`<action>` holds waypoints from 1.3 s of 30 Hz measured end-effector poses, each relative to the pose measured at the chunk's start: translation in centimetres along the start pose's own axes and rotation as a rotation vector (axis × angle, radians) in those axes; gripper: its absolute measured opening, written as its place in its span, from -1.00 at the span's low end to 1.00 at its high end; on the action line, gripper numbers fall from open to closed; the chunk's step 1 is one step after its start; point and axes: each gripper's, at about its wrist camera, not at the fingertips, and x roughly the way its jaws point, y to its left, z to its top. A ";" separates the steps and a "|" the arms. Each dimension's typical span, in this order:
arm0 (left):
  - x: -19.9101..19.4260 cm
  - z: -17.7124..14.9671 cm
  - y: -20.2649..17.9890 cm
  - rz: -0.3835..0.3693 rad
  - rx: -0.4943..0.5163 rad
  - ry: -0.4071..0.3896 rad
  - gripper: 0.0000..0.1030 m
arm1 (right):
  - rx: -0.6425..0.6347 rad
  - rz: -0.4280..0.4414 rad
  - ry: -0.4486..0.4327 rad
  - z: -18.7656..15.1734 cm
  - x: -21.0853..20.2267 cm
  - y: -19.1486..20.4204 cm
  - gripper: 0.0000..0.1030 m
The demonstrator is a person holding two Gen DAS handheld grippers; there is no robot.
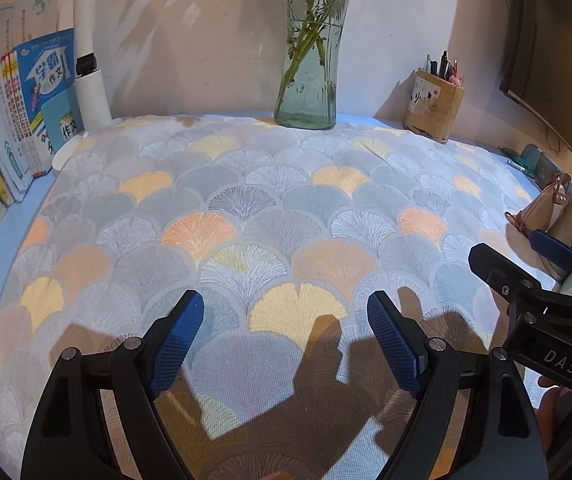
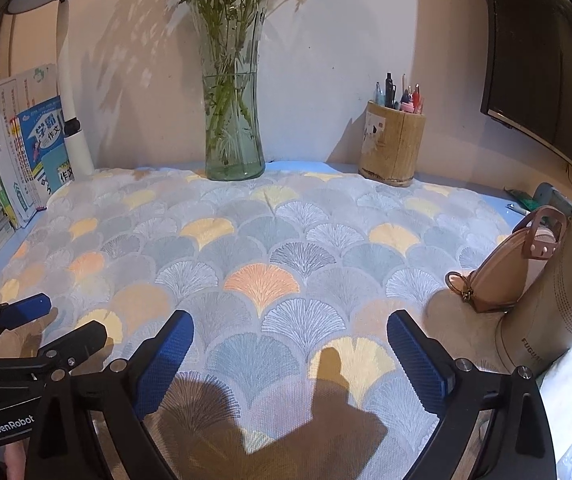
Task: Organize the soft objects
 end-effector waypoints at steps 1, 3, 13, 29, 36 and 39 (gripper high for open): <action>-0.1 0.0 -0.1 0.000 0.005 -0.004 0.61 | 0.001 0.002 0.001 0.0 0.0 0.0 0.88; -0.2 -0.1 -0.3 0.008 0.018 -0.014 0.61 | -0.001 0.006 0.008 0.0 0.2 0.1 0.89; 0.0 -0.1 -0.2 0.009 0.014 -0.003 0.61 | -0.007 0.002 0.026 0.0 0.4 0.4 0.89; -0.4 0.0 -0.6 0.101 0.035 -0.029 0.61 | -0.020 0.008 0.045 -0.1 0.9 0.6 0.89; -0.3 0.4 0.5 0.126 -0.014 -0.030 0.61 | -0.018 0.011 0.060 -0.1 1.0 0.7 0.89; -0.4 0.5 1.0 0.132 -0.035 -0.044 0.61 | -0.019 0.012 0.061 0.0 1.1 0.7 0.89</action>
